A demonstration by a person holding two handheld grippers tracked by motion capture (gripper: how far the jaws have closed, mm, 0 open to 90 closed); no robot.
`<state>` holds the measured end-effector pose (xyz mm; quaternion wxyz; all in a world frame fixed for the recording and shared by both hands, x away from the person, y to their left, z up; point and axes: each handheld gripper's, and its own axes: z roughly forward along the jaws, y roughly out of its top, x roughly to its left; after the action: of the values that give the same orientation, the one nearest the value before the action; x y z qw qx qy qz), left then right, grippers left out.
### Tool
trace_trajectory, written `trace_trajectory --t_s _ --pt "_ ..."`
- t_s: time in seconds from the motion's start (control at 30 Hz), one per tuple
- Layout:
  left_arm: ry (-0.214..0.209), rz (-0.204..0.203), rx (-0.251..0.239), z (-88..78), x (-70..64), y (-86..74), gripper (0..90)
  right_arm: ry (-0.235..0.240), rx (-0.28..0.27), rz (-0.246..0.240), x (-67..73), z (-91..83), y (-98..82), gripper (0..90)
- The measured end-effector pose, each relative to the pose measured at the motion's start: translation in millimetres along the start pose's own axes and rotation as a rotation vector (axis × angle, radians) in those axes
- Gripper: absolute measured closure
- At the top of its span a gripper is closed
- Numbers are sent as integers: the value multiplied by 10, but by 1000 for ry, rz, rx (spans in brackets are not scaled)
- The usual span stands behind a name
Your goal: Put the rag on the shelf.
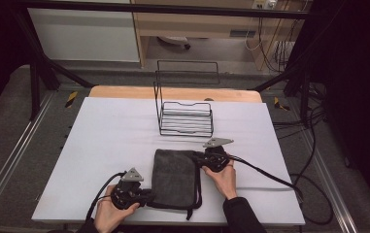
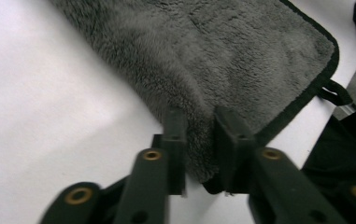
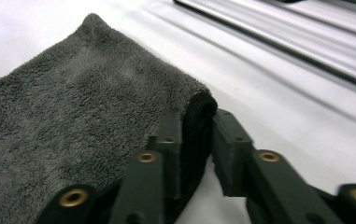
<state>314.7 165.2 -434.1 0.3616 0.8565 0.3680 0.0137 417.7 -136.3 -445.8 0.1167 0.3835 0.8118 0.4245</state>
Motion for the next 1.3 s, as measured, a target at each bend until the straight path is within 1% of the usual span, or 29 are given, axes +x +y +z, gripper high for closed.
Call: trace_trajectory --t_s 0.03,0.1,0.17,0.2,0.23,0.27,0.3,0.33,0.37,0.4,0.43,0.53,0.57,0.6,0.67,0.77,0.9,1.0,1.07,1.1,1.2,1.27,1.3 --pt "6 12 -3 -12 7 7 642 3 -14 5 -6 -31 1 631" --pt "23 27 -25 -41 37 15 565 10 -32 0 -9 -94 2 559" --pt "30 26 -37 -75 89 25 496 20 -47 -4 -13 -164 -5 465" --pt "45 29 -44 -103 146 37 462 23 -54 -3 -17 -197 -12 428" --pt "57 29 -51 -111 169 44 431 27 -58 1 -21 -231 -21 399" --pt "57 29 -51 -111 169 44 405 31 -66 -1 -28 -259 -32 366" --pt "66 31 -55 -120 193 52 379 31 -66 -1 -28 -259 -32 366" --pt "67 34 -60 -126 218 61 348 34 -72 -5 -35 -306 -62 270" --pt "66 37 -65 -128 239 71 304 31 -72 -12 -41 -326 -80 248" --pt "70 37 -67 -130 257 84 304 31 -72 -12 -41 -326 -80 248" --pt "72 38 -63 -132 276 99 230 38 -80 -9 -55 -367 -116 189" --pt "89 30 -56 -124 340 149 154 43 -75 1 -81 -417 -150 99" --pt "88 26 -53 -119 371 169 154 43 -75 1 -81 -417 -150 99" --pt "82 14 -51 -111 404 189 137 38 -75 7 -84 -432 -162 82" --pt "74 0 -51 -96 464 233 107 43 -79 7 -97 -470 -212 54" --pt "98 2 -57 -76 519 308 84 54 -59 19 -99 -498 -252 29" --pt "132 7 -82 -48 563 415 84 57 -49 17 -94 -521 -285 23" --pt "147 8 -101 -26 590 491 84 63 -36 13 -84 -533 -308 20" --pt "153 9 -104 -8 611 539 84 65 -30 18 -78 -541 -315 20" --pt "155 7 -111 8 621 559 86 63 -35 13 -81 -542 -320 20" --pt "174 6 -111 60 651 625 90 65 -31 23 -76 -549 -328 21" --pt "175 0 -109 100 673 668 95 67 -29 27 -68 -545 -332 23" --pt "183 2 -107 117 684 688 97 66 -24 26 -71 -546 -331 23"
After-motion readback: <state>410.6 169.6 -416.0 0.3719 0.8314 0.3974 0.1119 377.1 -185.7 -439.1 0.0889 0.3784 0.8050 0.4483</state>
